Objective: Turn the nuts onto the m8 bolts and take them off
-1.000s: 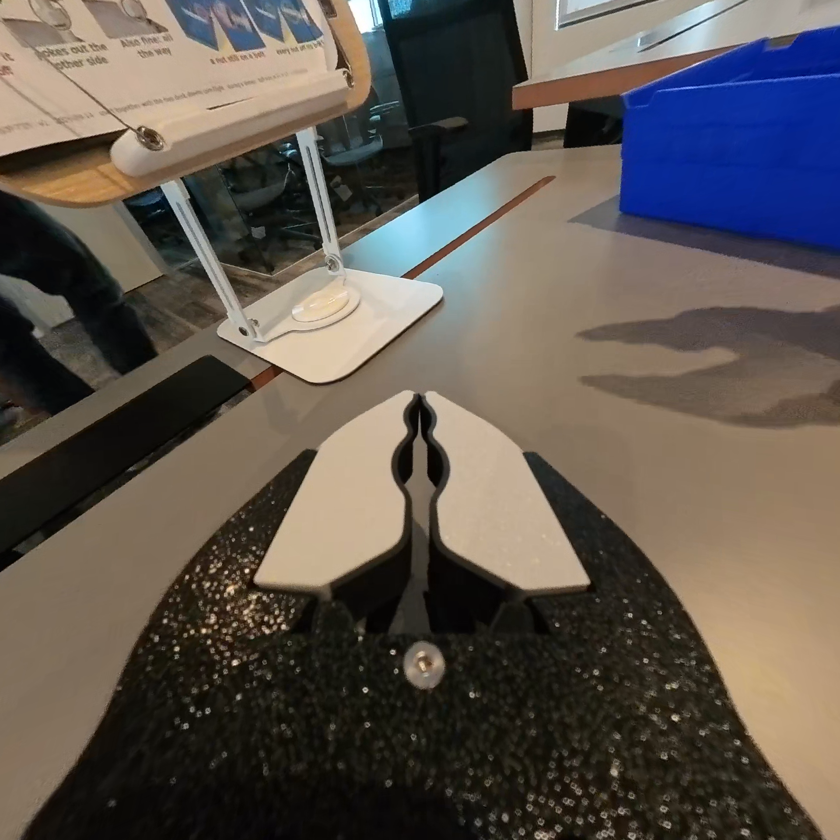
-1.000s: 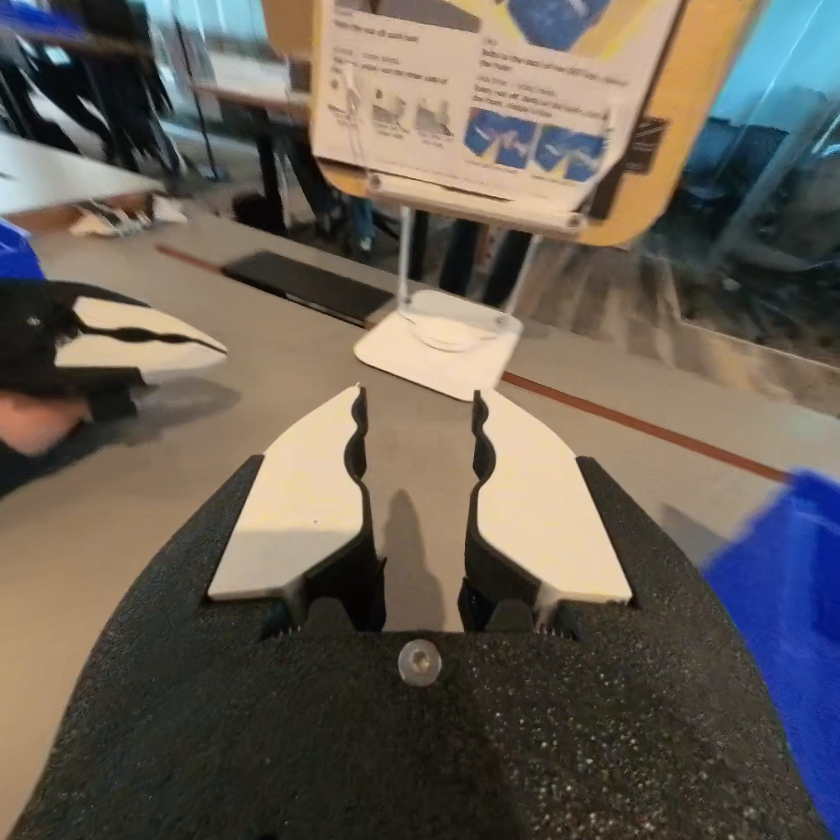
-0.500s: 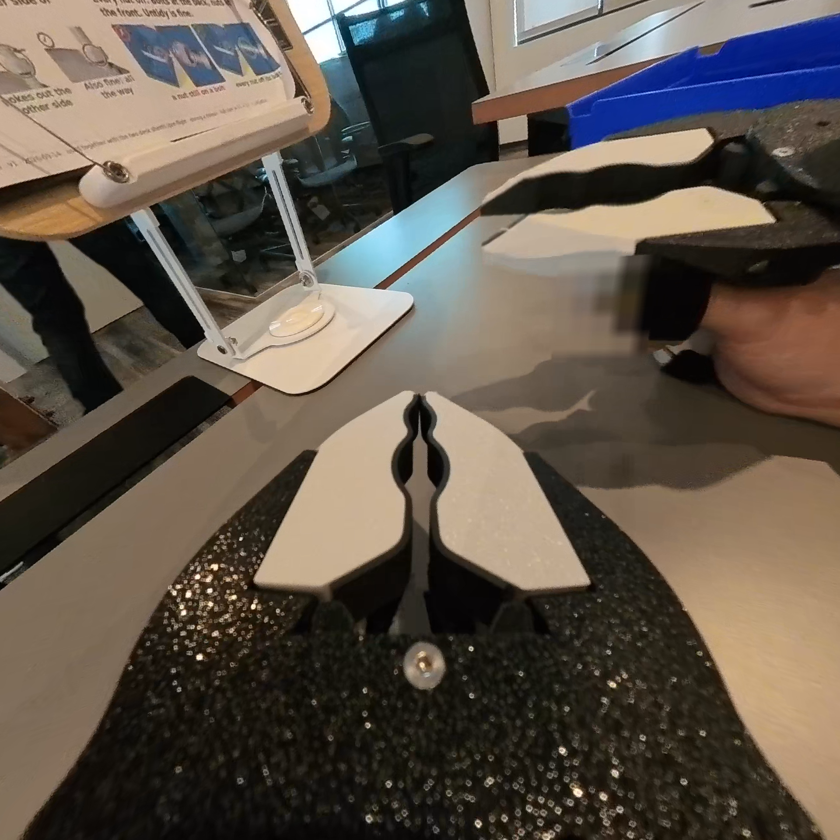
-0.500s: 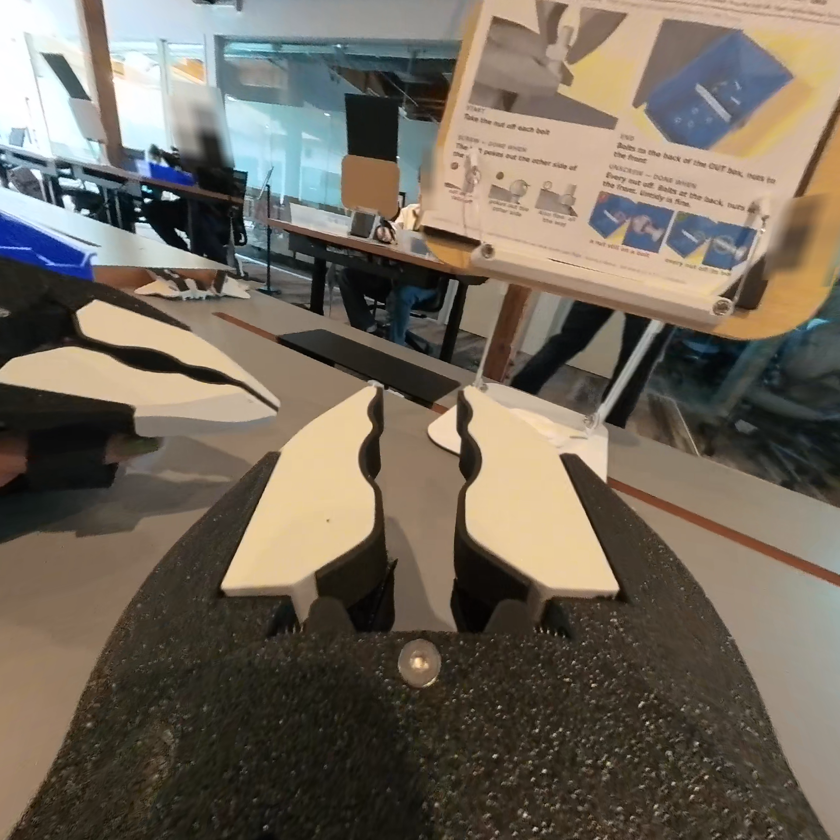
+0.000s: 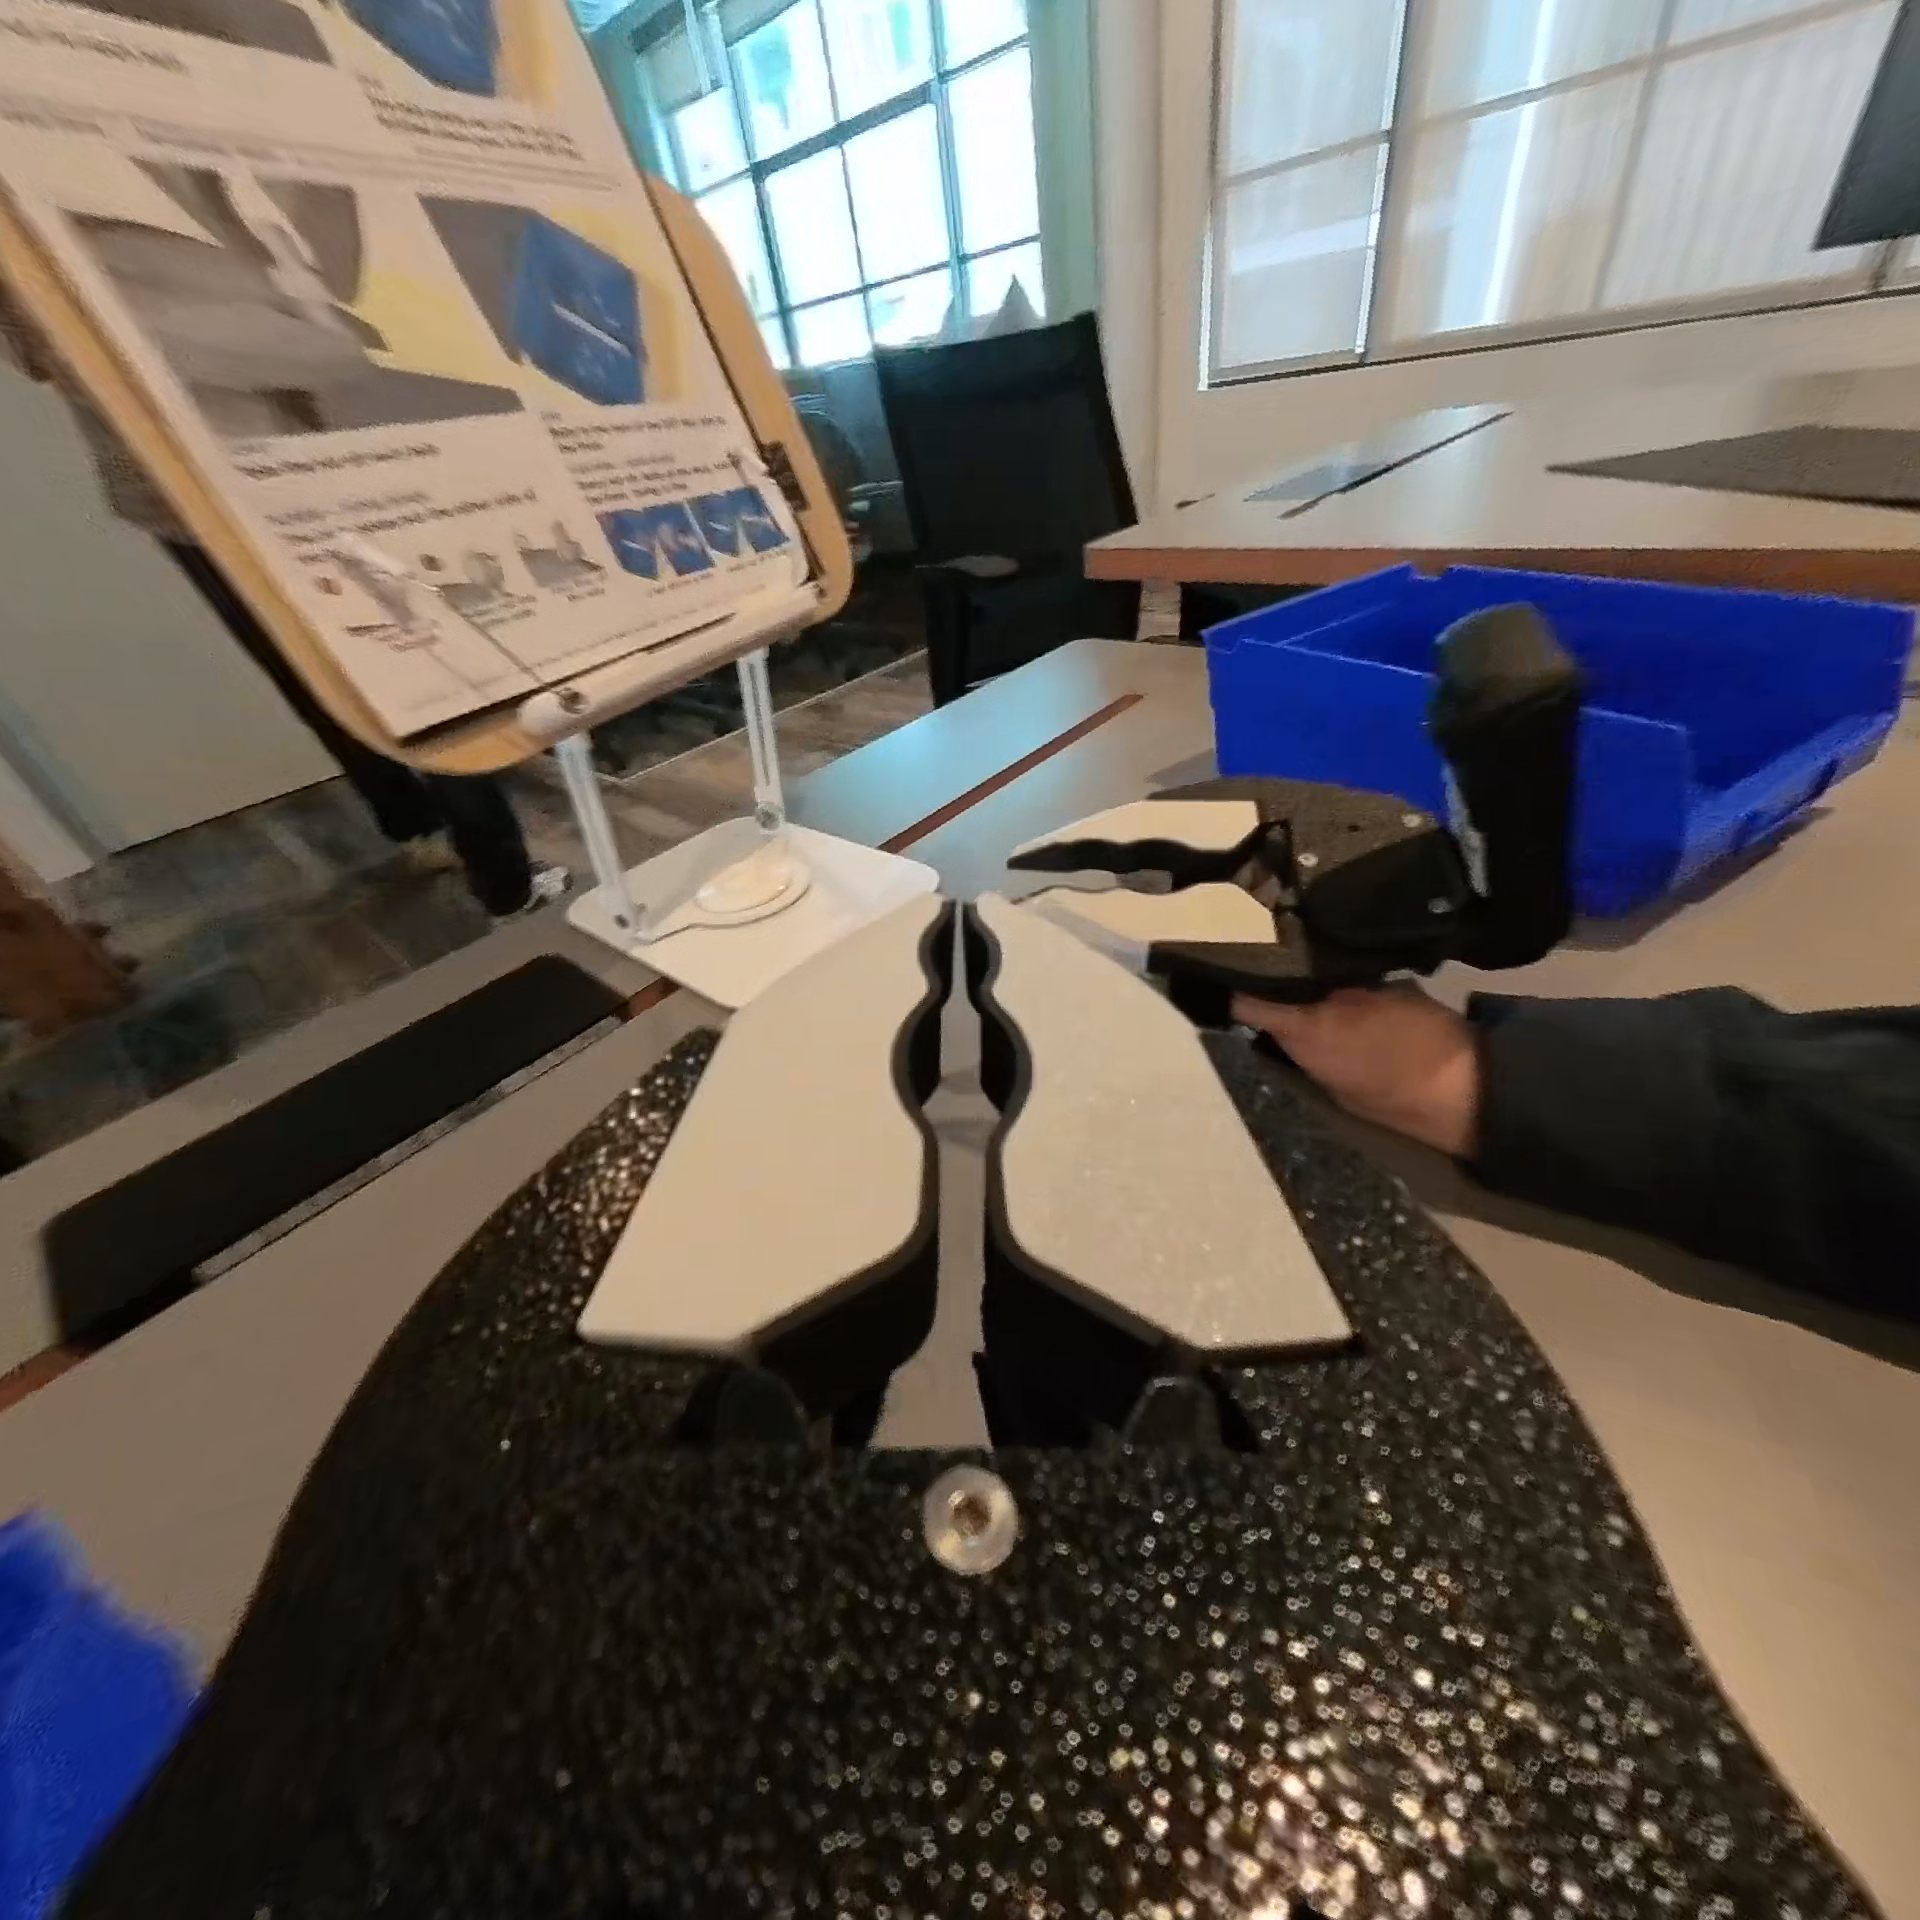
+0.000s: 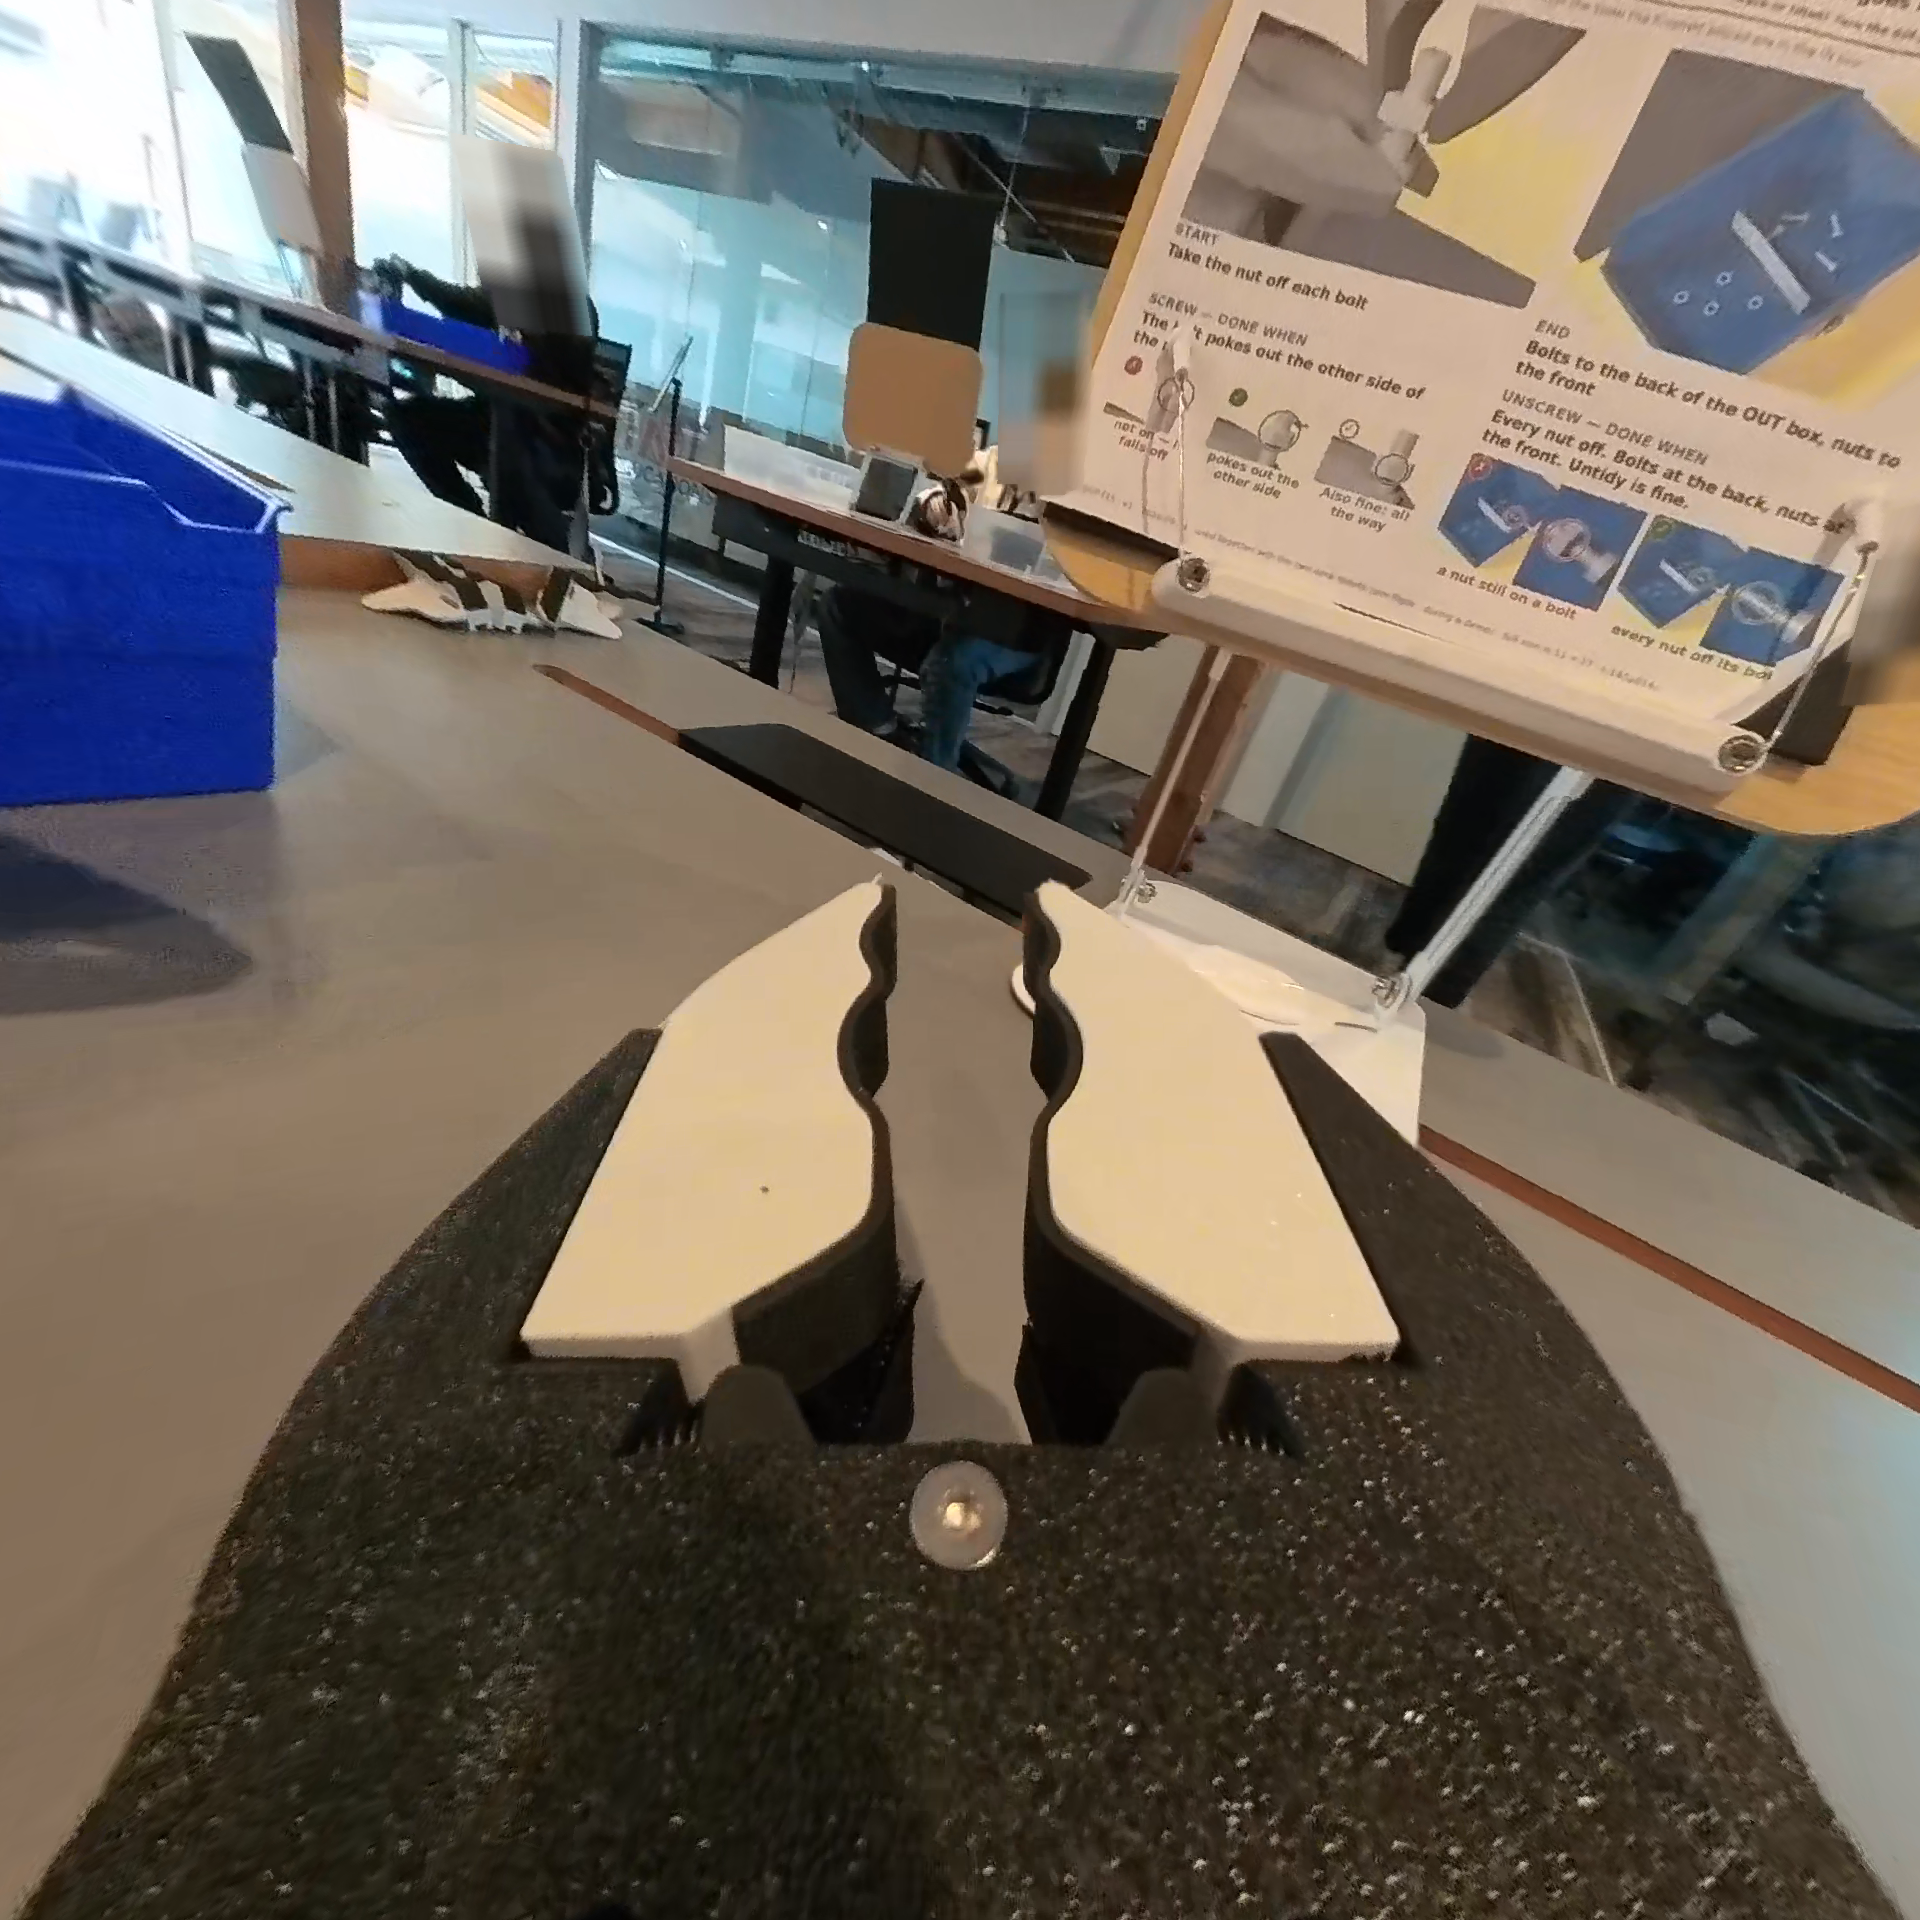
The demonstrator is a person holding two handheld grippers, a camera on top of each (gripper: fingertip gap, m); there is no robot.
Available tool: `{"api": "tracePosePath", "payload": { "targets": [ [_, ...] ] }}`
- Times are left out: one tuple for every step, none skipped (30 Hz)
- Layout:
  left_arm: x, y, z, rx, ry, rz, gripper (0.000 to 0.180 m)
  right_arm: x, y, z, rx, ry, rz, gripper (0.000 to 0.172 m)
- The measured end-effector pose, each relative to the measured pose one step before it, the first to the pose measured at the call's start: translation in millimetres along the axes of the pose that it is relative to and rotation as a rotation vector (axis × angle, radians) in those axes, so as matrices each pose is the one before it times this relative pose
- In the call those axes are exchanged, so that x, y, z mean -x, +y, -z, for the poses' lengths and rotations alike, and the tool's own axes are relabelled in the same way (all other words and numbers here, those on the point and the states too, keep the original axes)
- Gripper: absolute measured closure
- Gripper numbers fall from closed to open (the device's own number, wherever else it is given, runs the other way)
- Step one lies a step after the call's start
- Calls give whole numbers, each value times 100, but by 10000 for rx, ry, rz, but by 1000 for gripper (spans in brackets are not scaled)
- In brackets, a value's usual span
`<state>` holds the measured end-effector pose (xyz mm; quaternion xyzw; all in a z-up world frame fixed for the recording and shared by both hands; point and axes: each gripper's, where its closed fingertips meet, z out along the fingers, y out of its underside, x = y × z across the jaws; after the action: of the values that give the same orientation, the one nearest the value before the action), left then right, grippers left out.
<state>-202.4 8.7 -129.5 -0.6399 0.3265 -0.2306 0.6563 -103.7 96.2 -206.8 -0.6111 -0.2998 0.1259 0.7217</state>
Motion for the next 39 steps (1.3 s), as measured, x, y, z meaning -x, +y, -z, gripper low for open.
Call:
{"api": "tracePosePath", "payload": {
  "targets": [
    [-98, -652, 1913, 16, -260, 3, 179, 9, -60, 39, -45, -31, -78, 150],
    [233, -483, 2002, 36, -369, -11, 180, -34, -16, 8, -16, -8, -76, 150],
    [572, -277, 2031, 97, -455, -23, 180, -34, 3, -9, -2, -11, -64, 150],
    [895, -47, 1997, 174, -516, -4, 180, 5, -20, 5, -10, -18, -53, 150],
    [1226, 174, 1887, 231, -583, 58, 180, 18, -37, 9, -27, -20, -47, 150],
    [1406, 355, 1751, 277, -575, 135, 180, 24, -47, 23, -31, -19, -42, 150],
    [1502, 510, 1544, 313, -535, 163, 179, 23, -39, 26, -21, -10, -27, 150],
    [1641, 570, 1338, 296, -570, 152, 177, 5, -24, 16, -17, 4, -20, 150],
    [1717, 494, 1109, 196, -574, 117, 177, 13, -25, 25, -12, -6, -28, 150],
    [1616, 330, 838, 100, -462, 164, 177, 60, -19, 27, -12, -32, -25, 150],
    [1396, 133, 568, 55, -300, 242, 175, 59, -44, 36, -25, -24, -3, 150],
    [1224, -8, 335, 57, -208, 230, 172, 63, -41, 41, -20, -20, 3, 150],
    [1123, -66, 152, 90, -194, 151, 171, 84, -20, 44, -6, -34, -7, 150],
    [974, -101, 7, 114, -166, 85, 169, 96, -25, 31, -3, -42, -9, 150],
    [706, -181, -120, 93, -79, 16, 168, 81, -13, 44, -3, -40, -10, 150],
    [517, -195, -206, 85, -20, -63, 167, 67, -18, 27, -2, -34, -22, 150],
    [453, -184, -237, 89, -49, -153, 167, 45, -14, 26, 2, -33, -33, 150],
    [467, -101, -264, 118, -96, -218, 167, 29, -15, 36, -5, -25, -25, 150],
    [456, 0, -272, 158, -101, -246, 167, -2, -13, 9, -13, -5, -20, 150],
    [436, 53, -260, 153, -104, -243, 167, -14, -5, 5, -8, -2, -17, 150],
    [425, 63, -220, 97, -94, -213, 167, 3, 7, -5, 4, -4, -5, 150],
    [343, 56, -213, 32, -19, -171, 168, 23, 17, -16, 14, -13, 15, 150],
    [193, 54, -254, -12, 130, -146, 170, 65, 34, -26, 20, -19, 43, 150],
    [135, 152, -336, 30, 227, -122, 173, 74, 44, -43, 32, -15, 67, 150],
    [150, 300, -467, 139, 285, -106, 172, 102, 49, -53, 42, -17, 84, 150],
    [18, 469, -635, 287, 454, -109, 172, 97, 66, -71, 56, -17, 95, 150],
    [58, 661, -807, 474, 488, -27, 170, 110, 90, -81, 70, -21, 99, 150],
    [-127, 848, -956, 701, 674, 31, 167, 103, 91, -80, 72, -15, 98, 150],
    [-211, 1018, -1049, 930, 781, 101, 166, 86, 72, -88, 64, -11, 91, 150],
    [90, 1087, -1093, 1054, 584, 165, 162, 72, 77, -68, 56, -12, 74, 150],
    [292, 956, -1069, 1028, 429, 90, 162, 35, 56, -58, 47, -4, 52, 150],
    [293, 762, -1045, 910, 384, -91, 163, 17, 51, -41, 34, 9, 37, 150],
    [460, 624, -960, 815, 247, -194, 163, -5, 35, -43, 25, 12, 28, 150],
    [511, 641, -911, 834, 190, -189, 163, -4, 30, -36, 26, 8, 19, 150],
    [281, 643, -832, 858, 312, -148, 164, 3, 41, -34, 28, 5, 18, 150],
    [12, 514, -731, 779, 417, -211, 164, 5, 40, -35, 27, 3, 21, 150],
    [-281, 444, -600, 715, 501, -548, 164, 25, 23, -30, 23, -11, 20, 150],
    [-153, 574, -526, 731, 317, -914, 163, 45, 16, -16, 12, -21, 23, 150],
    [243, 764, -443, 797, 3, -1003, 162, 50, 7, -7, 5, -27, 22, 150]
  ]
}}
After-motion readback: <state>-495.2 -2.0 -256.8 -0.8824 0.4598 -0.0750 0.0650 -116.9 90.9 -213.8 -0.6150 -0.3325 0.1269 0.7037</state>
